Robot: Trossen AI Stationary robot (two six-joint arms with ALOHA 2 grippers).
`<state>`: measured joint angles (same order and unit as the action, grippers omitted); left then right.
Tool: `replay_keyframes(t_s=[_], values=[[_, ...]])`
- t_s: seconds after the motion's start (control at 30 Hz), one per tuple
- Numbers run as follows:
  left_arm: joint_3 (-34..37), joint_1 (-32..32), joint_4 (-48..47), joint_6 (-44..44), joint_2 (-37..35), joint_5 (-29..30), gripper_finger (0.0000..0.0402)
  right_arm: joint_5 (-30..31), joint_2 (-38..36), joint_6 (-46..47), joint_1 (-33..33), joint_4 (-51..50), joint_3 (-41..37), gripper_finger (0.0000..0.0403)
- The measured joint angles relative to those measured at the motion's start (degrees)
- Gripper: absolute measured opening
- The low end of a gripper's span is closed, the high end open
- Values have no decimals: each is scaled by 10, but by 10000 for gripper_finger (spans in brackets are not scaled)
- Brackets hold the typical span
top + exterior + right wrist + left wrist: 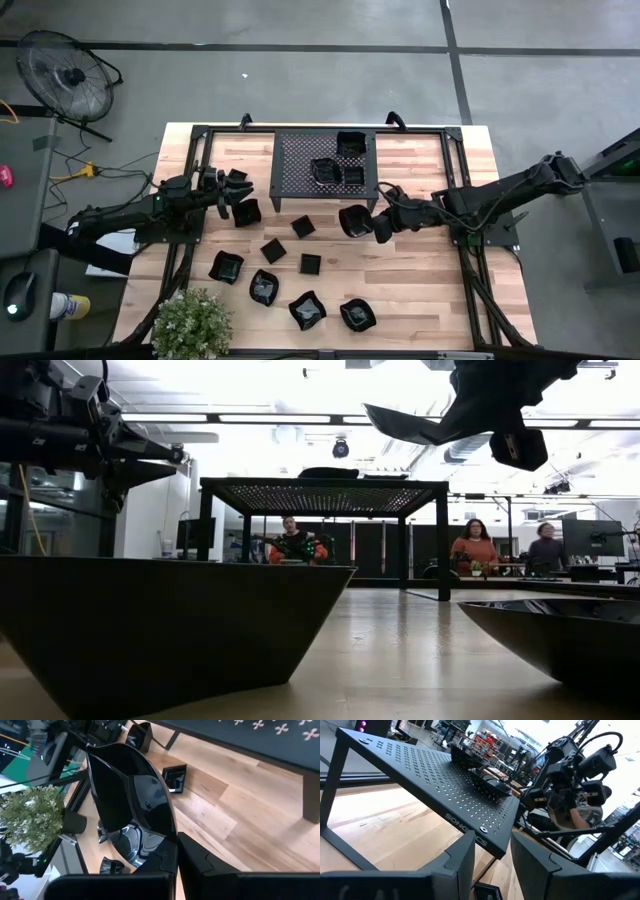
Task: Pick & Place Mini shaped plates
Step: Stack the black leaf-shaped plate on top of the other black leaf-shaped plates on the shelf
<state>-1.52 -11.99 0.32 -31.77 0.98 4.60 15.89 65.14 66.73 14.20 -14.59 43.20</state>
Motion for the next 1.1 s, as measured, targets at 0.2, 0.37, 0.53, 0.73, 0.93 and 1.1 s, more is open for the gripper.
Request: replay_keyframes(t_s=[0.2, 0.37, 0.53, 0.73, 0.93, 1.1], values=[[0, 0, -1, -12, 0, -9, 124, 25, 0, -12, 10, 18, 0, 0], [0, 0, 2, -35, 0, 13, 124, 56, 0, -33, 9, 25, 0, 0], [0, 0, 33, -76, 0, 7, 124, 117, 0, -64, 9, 35, 0, 0], [-8, 0, 69, -33, 6, -12, 124, 198, 0, -114, 8, 50, 0, 0], [-45, 0, 79, -26, 65, -19, 125, 239, 0, -150, 2, 65, 0, 0], [-77, 0, 129, -23, 164, -41, 158, 238, 0, -186, -21, 88, 0, 0]])
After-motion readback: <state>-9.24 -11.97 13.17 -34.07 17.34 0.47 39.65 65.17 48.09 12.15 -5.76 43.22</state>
